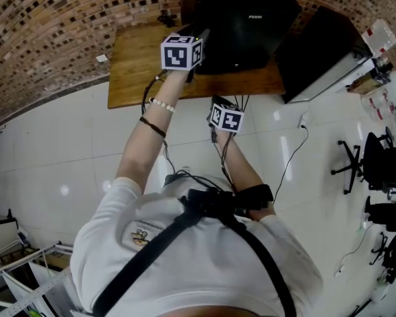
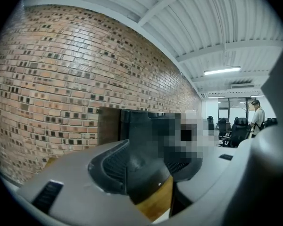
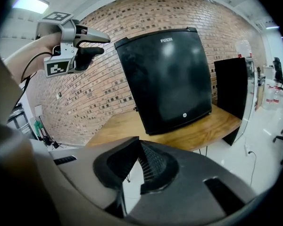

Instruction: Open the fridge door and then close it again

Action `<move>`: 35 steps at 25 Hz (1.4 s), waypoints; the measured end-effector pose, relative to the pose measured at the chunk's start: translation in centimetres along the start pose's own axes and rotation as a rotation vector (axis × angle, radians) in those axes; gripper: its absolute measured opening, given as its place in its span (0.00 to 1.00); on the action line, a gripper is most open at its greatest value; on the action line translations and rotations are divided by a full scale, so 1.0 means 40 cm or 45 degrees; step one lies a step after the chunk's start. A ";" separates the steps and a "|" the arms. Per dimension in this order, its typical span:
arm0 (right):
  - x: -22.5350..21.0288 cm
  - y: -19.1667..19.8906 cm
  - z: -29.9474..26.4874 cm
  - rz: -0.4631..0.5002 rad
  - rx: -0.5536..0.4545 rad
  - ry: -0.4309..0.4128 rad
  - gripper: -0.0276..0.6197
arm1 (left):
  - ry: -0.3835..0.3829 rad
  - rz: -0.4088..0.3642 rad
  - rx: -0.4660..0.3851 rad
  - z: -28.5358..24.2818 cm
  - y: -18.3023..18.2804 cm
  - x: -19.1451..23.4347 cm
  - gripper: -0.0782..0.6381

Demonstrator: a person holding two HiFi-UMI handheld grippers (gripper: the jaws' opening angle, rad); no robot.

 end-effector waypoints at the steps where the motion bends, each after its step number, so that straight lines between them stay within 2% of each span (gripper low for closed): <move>1: -0.001 -0.006 -0.012 -0.005 0.003 0.006 0.07 | 0.007 -0.002 0.009 -0.015 -0.004 0.011 0.42; 17: -0.019 -0.069 -0.154 -0.061 0.039 0.109 0.07 | 0.079 -0.028 0.110 -0.216 -0.011 0.149 0.45; 30: -0.084 -0.077 -0.154 -0.088 0.058 0.175 0.07 | 0.115 -0.073 0.127 -0.276 -0.006 0.154 0.42; 35: -0.097 -0.059 -0.125 -0.083 0.064 0.175 0.07 | 0.089 -0.062 0.123 -0.269 -0.005 0.143 0.42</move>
Point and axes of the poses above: the fingertips, and each gripper's own axes: z backward along the fingers, x to its left, y out of its underside, the point moved 9 cm from there along z, backward along the fingers, and after that the axes turned 11 degrees about z, right-handed, at the moved point
